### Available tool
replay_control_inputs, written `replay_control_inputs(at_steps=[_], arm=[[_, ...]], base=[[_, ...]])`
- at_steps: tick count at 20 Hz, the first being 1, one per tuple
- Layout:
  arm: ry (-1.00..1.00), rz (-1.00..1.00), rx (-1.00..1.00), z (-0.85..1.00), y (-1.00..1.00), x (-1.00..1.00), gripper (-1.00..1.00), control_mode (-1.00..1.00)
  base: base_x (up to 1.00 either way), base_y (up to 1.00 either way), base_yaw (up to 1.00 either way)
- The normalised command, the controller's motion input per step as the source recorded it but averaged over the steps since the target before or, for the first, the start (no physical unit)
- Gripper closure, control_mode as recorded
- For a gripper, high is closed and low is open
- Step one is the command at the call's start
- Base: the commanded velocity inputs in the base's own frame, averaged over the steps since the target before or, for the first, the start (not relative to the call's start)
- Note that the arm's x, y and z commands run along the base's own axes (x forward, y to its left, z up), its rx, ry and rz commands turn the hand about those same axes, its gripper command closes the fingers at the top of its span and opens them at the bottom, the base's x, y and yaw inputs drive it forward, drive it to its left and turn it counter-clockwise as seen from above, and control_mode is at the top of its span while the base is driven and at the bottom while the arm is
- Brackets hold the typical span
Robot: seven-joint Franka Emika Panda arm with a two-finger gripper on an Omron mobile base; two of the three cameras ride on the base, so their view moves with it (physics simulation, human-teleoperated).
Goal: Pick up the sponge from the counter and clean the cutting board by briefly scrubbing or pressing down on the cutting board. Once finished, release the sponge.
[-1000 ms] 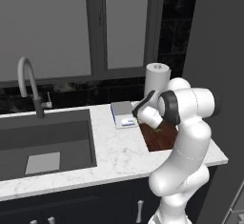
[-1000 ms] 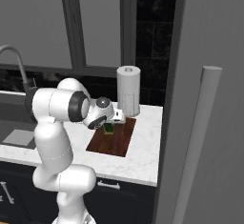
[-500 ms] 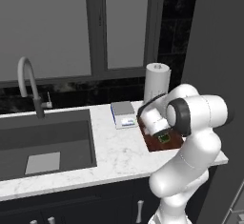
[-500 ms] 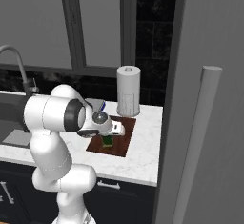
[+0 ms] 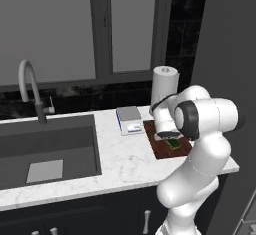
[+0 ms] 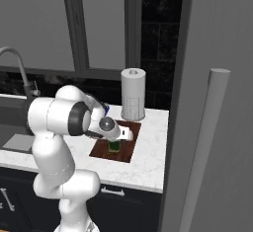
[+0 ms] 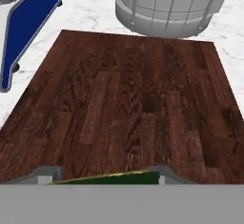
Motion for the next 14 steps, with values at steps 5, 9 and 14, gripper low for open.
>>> replay_control_inputs(at_steps=[5,9,14], arm=[[-0.03,0.00,0.00,0.00,-0.31,0.76,1.00,-1.00],[-0.05,0.00,0.00,0.00,-0.13,0.38,1.00,-1.00],[-0.03,0.00,0.00,-0.02,-0.09,-0.29,1.00,-1.00]], base=[[0.00,0.00,0.00],[0.00,0.00,0.00],[0.00,0.00,0.00]])
